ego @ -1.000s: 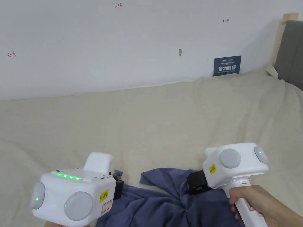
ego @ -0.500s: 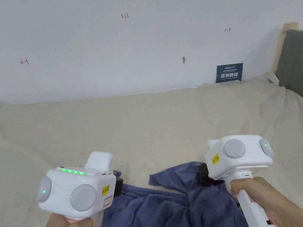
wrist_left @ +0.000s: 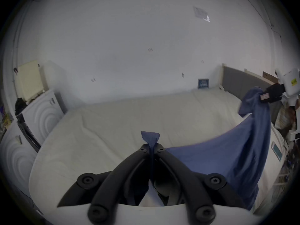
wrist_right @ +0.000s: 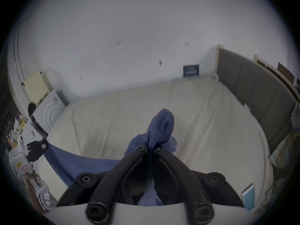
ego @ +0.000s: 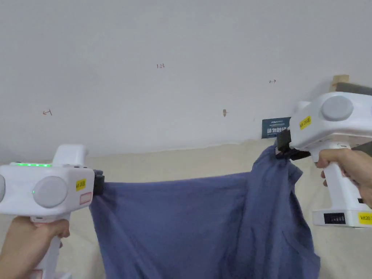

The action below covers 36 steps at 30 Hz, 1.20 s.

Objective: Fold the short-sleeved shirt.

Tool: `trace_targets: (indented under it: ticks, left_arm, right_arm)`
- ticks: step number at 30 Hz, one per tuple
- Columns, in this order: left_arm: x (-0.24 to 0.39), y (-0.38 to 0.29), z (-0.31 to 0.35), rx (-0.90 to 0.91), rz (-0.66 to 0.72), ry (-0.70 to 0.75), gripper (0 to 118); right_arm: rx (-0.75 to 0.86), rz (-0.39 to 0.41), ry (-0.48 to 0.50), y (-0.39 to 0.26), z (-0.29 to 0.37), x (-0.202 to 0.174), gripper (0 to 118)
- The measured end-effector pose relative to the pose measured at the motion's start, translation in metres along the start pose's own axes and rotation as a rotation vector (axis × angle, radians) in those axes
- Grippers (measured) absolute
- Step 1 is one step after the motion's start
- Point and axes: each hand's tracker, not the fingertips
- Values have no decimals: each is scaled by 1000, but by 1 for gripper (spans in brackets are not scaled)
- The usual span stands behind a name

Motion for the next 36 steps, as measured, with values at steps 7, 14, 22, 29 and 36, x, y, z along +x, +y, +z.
trace_targets:
  ticks: [7, 14, 22, 29, 36]
  left_arm:
    - [-23, 99, 23, 132, -43, 62, 3]
    - [-36, 197, 20, 248, -63, 135, 3]
    - [-63, 277, -11, 299, -63, 163, 3]
    - [-72, 293, -27, 308, -55, 191, 3]
    - [-61, 254, -46, 259, -64, 200, 3]
  right_arm:
    - [129, -14, 126, 76, 39, -4, 4]
    - [166, -45, 143, 157, 36, -23, 4]
    - [252, -39, 157, 253, 35, -48, 4]
    - [260, -55, 156, 260, 44, -72, 4]
    - [213, -15, 118, 226, 12, -76, 4]
